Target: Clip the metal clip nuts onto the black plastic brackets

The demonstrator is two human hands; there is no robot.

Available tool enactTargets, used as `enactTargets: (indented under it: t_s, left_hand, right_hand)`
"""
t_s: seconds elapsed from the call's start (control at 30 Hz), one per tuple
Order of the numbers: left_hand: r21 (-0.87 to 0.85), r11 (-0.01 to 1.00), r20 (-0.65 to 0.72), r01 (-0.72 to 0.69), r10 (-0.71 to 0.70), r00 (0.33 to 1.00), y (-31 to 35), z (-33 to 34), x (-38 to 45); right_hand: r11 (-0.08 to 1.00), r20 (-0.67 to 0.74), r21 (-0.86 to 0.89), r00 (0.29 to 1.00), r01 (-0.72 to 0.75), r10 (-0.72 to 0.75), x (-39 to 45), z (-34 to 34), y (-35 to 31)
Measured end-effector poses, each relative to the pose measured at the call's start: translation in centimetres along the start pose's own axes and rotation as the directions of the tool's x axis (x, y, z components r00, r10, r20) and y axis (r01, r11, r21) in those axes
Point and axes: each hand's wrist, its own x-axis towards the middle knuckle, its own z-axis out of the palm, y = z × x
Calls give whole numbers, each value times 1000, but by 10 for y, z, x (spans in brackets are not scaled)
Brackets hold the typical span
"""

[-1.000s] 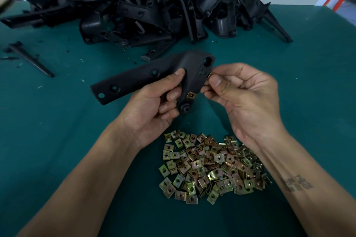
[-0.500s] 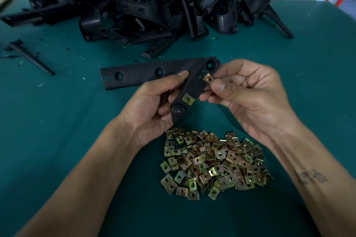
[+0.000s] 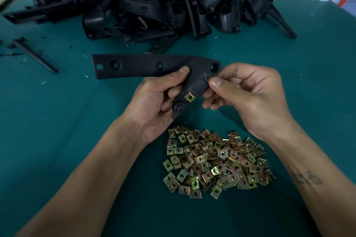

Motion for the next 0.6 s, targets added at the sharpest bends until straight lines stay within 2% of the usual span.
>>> enactTargets:
  t_s: [0.03, 0.1, 0.17, 0.3, 0.4, 0.6]
  left_hand:
    - [-44, 999, -32, -23, 22, 999, 2, -2, 1]
    - [-150, 987, -87, -63, 50, 995, 7, -7, 2]
    - [-177, 981, -89, -74, 58, 994, 12, -11, 1]
    - [-64, 998, 0, -3, 3, 1000, 5, -4, 0]
    - [-39, 999, 36, 25, -24, 999, 0, 0, 1]
    - [-48, 999, 15, -3, 4, 1000, -1, 1, 0]
  right_hand:
    - [997, -8, -81, 1000, 16, -17, 0, -3, 0]
    - [991, -59, -131, 998, 26, -34, -1, -10, 0]
    - [998, -138, -63, 990, 30, -39, 0, -14, -2]
    - [990, -212, 122, 976, 67, -40, 1, -4, -1]
    - [973, -207, 222, 978, 60, -13, 0, 7, 2]
    - [910, -193, 414, 976, -12, 101, -3, 19, 2]
